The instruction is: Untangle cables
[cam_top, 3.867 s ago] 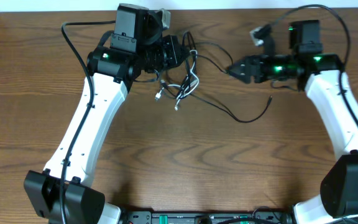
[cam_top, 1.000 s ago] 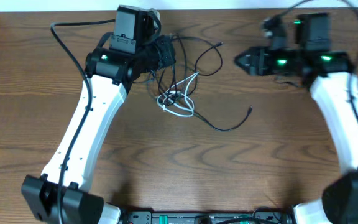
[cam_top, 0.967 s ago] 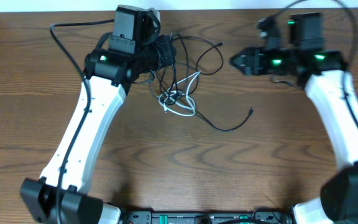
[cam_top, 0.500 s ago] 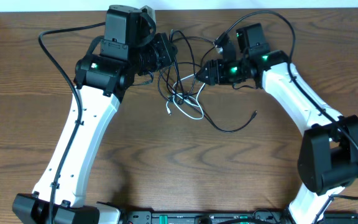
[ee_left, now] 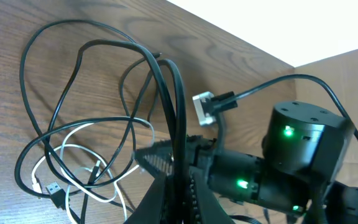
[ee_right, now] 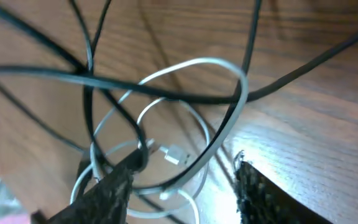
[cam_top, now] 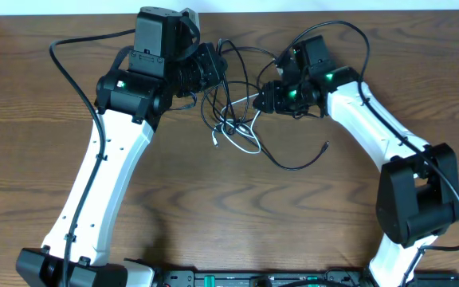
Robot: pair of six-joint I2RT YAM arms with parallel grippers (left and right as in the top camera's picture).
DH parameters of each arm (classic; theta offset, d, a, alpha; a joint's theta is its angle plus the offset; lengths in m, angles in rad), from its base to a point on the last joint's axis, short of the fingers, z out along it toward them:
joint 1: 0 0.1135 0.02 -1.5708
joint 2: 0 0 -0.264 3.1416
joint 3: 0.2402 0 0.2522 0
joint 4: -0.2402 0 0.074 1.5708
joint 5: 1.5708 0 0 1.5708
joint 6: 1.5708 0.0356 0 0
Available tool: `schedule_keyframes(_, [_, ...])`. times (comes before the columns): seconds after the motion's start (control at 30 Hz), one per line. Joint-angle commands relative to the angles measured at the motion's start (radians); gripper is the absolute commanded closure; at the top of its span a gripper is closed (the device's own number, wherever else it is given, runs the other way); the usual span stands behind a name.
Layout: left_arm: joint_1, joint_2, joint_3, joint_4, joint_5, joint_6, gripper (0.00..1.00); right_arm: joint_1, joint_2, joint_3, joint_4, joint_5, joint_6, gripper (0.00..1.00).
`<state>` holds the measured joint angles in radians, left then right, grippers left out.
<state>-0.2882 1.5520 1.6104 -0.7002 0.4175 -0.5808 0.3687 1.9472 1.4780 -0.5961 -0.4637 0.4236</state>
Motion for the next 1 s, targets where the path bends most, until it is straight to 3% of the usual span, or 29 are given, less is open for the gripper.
schedule_keyframes(0.0, [0.001, -0.009, 0.009, 0.002, 0.016, -0.012, 0.92, 0.045, 0.062, 0.005, 0.029, 0.116, 0.051, 0.56])
schedule_keyframes(0.13, [0.001, -0.009, 0.009, 0.002, 0.016, -0.012, 0.92, 0.074, 0.125, 0.005, 0.043, 0.216, 0.084, 0.61])
schedule_keyframes(0.2, [0.001, -0.008, 0.009, 0.002, 0.000, -0.012, 0.93, 0.073, 0.135, 0.005, 0.047, 0.237, 0.087, 0.76])
schedule_keyframes(0.23, [0.001, -0.007, 0.009, -0.002, -0.019, -0.012, 0.92, 0.068, 0.134, 0.005, 0.047, 0.246, 0.084, 0.96])
schedule_keyframes(0.27, [0.001, -0.004, 0.009, -0.006, -0.040, -0.012, 0.93, 0.061, 0.124, 0.008, 0.044, 0.245, 0.071, 0.99])
schedule_keyframes(0.47, [0.002, 0.024, 0.009, -0.043, -0.160, 0.004, 0.92, -0.007, -0.003, 0.020, -0.029, 0.256, -0.039, 0.99])
schedule_keyframes(0.73, [0.003, 0.106, 0.009, -0.181, -0.381, 0.011, 0.92, -0.135, -0.316, 0.021, -0.188, 0.249, -0.187, 0.99])
schedule_keyframes(0.9, [0.004, 0.167, 0.009, -0.228, -0.374, 0.011, 0.92, -0.298, -0.487, 0.021, -0.220, 0.229, -0.204, 0.99])
schedule_keyframes(0.97, [0.004, 0.193, 0.009, -0.252, -0.374, 0.026, 0.92, -0.428, -0.564, 0.021, -0.198, 0.076, -0.214, 0.99])
